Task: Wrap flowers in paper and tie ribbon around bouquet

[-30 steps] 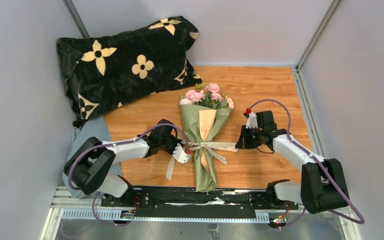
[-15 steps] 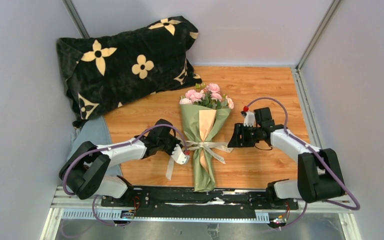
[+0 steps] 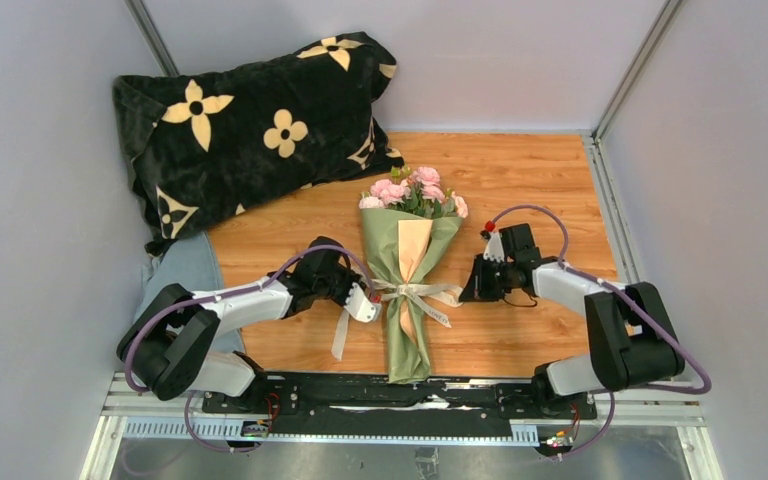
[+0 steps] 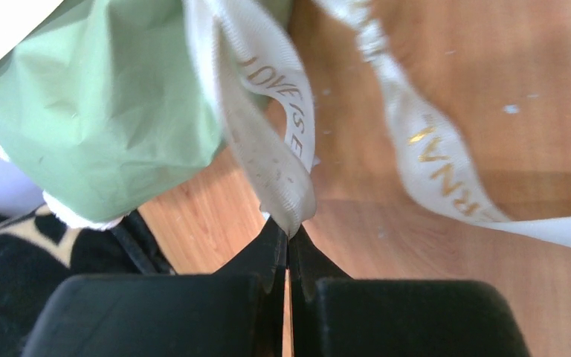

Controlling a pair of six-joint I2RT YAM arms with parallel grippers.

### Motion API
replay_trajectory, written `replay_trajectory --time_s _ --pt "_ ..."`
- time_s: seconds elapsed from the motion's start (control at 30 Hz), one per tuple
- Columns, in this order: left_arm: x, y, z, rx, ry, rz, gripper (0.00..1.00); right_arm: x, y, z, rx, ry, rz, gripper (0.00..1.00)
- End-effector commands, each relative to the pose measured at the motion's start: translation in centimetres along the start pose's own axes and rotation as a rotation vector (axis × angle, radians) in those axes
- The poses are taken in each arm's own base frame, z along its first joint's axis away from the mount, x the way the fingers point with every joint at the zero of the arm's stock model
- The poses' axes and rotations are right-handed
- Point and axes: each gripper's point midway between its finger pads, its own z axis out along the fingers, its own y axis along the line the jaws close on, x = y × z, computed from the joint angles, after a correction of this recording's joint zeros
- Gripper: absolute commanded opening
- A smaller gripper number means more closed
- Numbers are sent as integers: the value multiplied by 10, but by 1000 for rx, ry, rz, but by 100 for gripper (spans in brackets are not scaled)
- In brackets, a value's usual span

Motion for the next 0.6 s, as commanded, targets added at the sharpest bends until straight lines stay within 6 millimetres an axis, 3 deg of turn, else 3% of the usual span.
replay_trajectory --time_s 0.0,0.1,0.17,0.33,0.57 --pt "15 34 -6 -159 46 -112 0 6 -15 -8 81 -55 39 0" --pt "18 51 -9 -232 46 -131 0 23 -19 -11 91 -57 80 0" --pt "23 52 -8 -230 52 -120 0 36 -25 -13 111 -63 104 0" --pt "32 27 -3 -142 63 -86 0 37 -34 -24 137 -140 145 0" --pt "29 20 -4 -127 45 -94 0 36 -36 -28 128 -136 140 0"
